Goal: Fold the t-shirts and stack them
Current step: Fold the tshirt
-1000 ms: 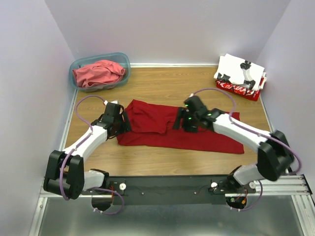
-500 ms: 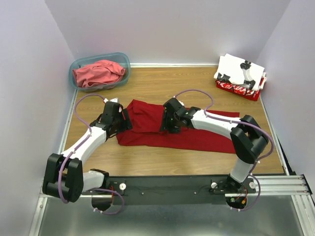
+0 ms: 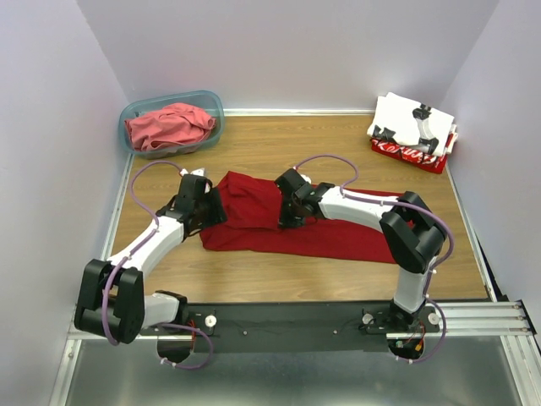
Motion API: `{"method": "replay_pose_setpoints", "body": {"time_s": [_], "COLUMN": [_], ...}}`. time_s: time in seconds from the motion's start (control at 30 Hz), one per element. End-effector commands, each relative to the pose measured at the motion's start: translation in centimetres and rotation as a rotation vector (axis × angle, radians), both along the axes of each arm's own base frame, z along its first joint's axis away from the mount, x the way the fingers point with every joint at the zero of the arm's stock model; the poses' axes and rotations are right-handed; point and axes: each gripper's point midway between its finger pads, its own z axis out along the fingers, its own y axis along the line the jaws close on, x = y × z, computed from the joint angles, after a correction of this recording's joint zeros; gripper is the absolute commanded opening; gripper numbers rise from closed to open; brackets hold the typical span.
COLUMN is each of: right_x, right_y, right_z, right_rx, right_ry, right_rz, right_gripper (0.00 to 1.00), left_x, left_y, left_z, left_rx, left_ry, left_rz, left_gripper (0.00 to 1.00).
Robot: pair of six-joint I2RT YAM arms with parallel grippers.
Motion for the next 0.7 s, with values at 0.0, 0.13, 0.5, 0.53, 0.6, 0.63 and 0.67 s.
{"method": "replay_pose_setpoints", "body": {"time_s": [0.0, 0.13, 0.5, 0.53, 0.6, 0.63, 0.67], "right_x": [0.2, 0.2, 0.2, 0.2, 0.2, 0.2, 0.3], "right_y": [0.1, 0.3, 0.5, 0.4, 0.4, 0.4, 0.4], "right_z": [0.1, -0.2, 0.1, 0.1, 0.2, 0.2, 0.3], "right_rx": [-0.012, -0.011, -0.009, -0.009, -0.009, -0.009, -0.01], "right_ry": [-0.004, 0.008, 0.008, 0.008, 0.005, 0.004, 0.002], "right_rz": [-0.01, -0.001, 0.008, 0.006, 0.007, 0.008, 0.009], "right_gripper": [0.11, 0.12, 0.11, 0.11, 0.11, 0.11, 0.11], "left_x": [0.9, 1.2, 2.1, 2.1, 2.2, 2.1, 2.1], "left_y": [-0.8, -1.5, -3.4, -3.4, -3.4, -3.4, -3.4], "left_z": [0.3, -0.7, -2.5, -2.8, -3.1, -3.5, -3.7], "left_rx": [-0.011, -0.007, 0.0, 0.006, 0.01, 0.016, 0.019], "left_ry": [-0.026, -0.012, 0.01, 0.017, 0.023, 0.033, 0.038], "left_rz": [-0.041, -0.062, -0.093, -0.092, -0.094, -0.094, -0.095], "left_gripper": [0.63, 0.57, 0.5, 0.5, 0.45, 0.43, 0.39]}}
